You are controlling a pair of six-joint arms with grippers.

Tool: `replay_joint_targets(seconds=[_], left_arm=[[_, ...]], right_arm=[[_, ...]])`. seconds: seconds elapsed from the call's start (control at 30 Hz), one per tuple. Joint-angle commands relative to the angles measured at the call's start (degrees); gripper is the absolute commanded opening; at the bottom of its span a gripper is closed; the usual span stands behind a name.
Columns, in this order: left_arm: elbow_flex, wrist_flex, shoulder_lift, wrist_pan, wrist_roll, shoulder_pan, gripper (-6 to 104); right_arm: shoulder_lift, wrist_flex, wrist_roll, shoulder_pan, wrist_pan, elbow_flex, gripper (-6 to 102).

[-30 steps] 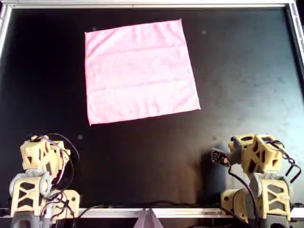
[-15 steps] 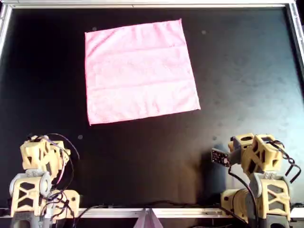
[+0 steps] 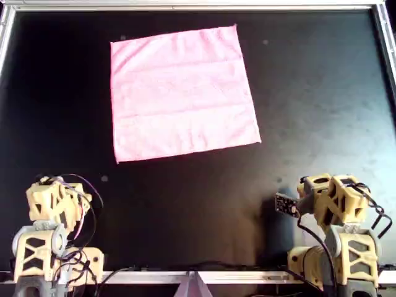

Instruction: Fold a cloth

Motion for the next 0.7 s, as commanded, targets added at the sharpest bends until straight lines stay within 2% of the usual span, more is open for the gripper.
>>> replay_joint_targets(seconds=[0.0, 0.17, 0.27, 0.33, 0.43, 0.53, 0.67], left_arm=[[-1.14, -1.14, 0.62, 0.53, -0.26, 0.53, 18], [-1.05, -1.14, 0.62, 0.53, 0.26, 0.53, 50], [-1.14, -1.14, 0.62, 0.53, -0.18, 0.44, 66], [-1.93, -1.14, 0.62, 0.53, -0.18, 0.44, 74], [-4.04, -1.14, 0.62, 0.53, -0.26, 0.44, 80], [-6.94, -1.14, 0.62, 0.53, -0.88, 0.44, 82], [-9.58, -1.23, -0.18, 0.53, -4.57, 0.44, 81]], right_arm=[[2.11, -0.88, 0.26, 0.26, -0.26, -0.44, 29], [2.11, -4.13, 0.26, 0.26, -0.26, -0.62, 57], [2.11, -4.57, 0.26, 0.26, -0.26, -2.2, 69], [2.11, -4.57, 0.26, 0.18, -0.26, -3.87, 73], [2.11, -4.57, 0.35, 0.18, -0.26, -7.47, 76], [2.11, -4.66, 0.35, 0.35, -0.26, -12.04, 76], [2.02, -4.66, 0.35, 0.44, -0.35, -15.47, 76]])
